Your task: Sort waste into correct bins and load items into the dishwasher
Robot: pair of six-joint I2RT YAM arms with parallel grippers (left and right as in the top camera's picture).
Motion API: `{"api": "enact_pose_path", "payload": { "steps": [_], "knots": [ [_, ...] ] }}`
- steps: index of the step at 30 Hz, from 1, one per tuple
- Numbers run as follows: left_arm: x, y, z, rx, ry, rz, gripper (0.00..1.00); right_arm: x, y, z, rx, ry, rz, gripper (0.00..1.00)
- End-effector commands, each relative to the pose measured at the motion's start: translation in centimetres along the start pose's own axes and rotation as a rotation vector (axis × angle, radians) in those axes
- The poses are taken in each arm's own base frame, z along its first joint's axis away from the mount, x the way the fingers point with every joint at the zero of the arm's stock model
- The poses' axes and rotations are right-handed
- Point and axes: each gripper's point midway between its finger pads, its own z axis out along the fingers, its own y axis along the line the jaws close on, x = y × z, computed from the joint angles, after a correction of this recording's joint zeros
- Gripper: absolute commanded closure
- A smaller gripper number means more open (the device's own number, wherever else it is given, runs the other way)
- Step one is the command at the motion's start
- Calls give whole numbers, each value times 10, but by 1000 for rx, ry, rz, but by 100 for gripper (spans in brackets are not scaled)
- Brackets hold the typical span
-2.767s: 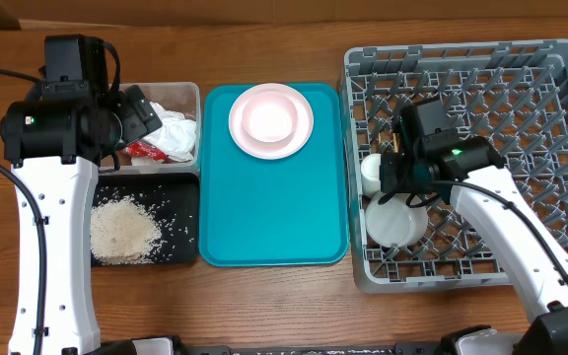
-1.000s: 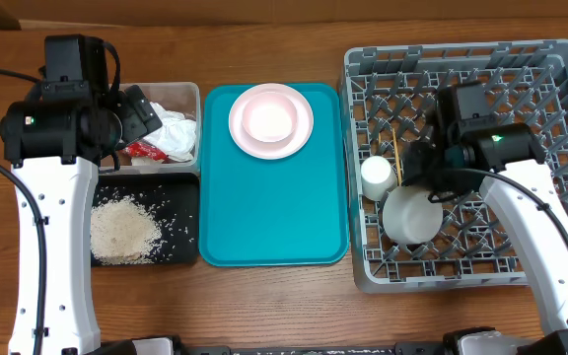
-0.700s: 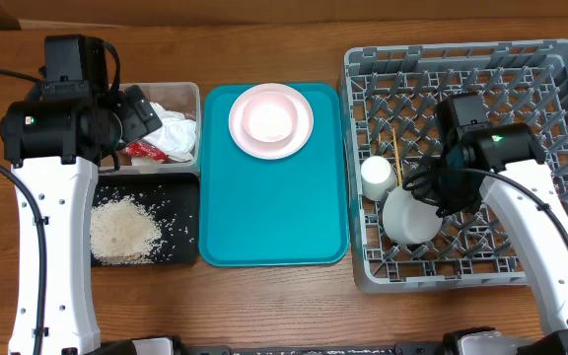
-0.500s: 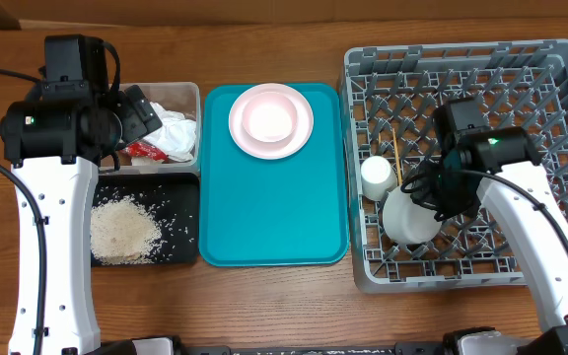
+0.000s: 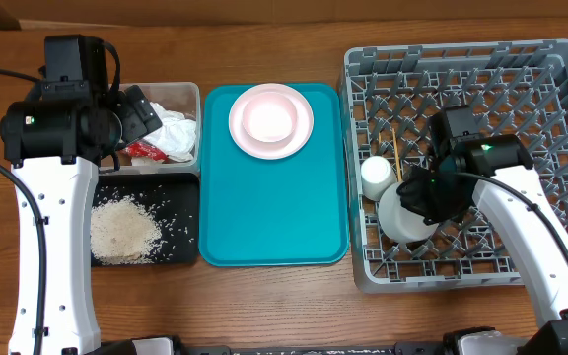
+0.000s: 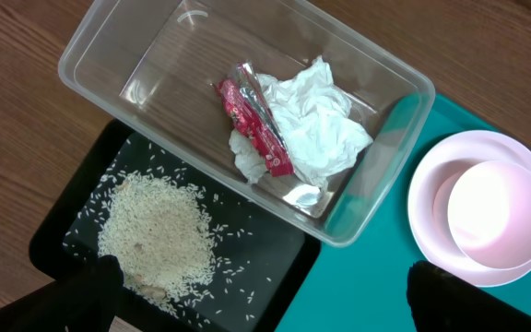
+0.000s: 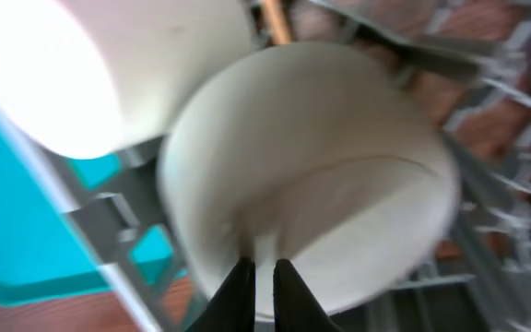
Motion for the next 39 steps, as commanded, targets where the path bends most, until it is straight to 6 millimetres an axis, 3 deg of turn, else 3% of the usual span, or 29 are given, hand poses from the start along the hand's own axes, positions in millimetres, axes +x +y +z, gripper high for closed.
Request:
{"api": "enact_pose_path", "payload": {
  "steps": [1, 7, 15, 18, 22, 24, 39],
  "knots": [
    [-1, -1, 0, 2, -1, -3, 0, 9, 24, 0, -105, 34, -38, 89],
    [-1, -1, 0, 2, -1, -3, 0, 11, 38, -2, -126, 22, -87, 89],
    [-1, -1, 0, 2, -1, -3, 0, -1, 51, -38, -177, -91, -114, 89],
    [-1, -1, 0, 2, -1, -3, 0, -10, 32, -43, -77, -169, -102, 89],
    [-1, -1, 0, 2, -1, -3, 0, -33, -12, -50, 169, -304, -7, 85],
    [-1, -1, 0, 2, -1, -3, 0, -39, -24, -52, 237, -338, 26, 84],
    [-1, -1, 0, 2, -1, -3, 0, -55, -40, -13, 302, -278, 62, 85]
  ]
}}
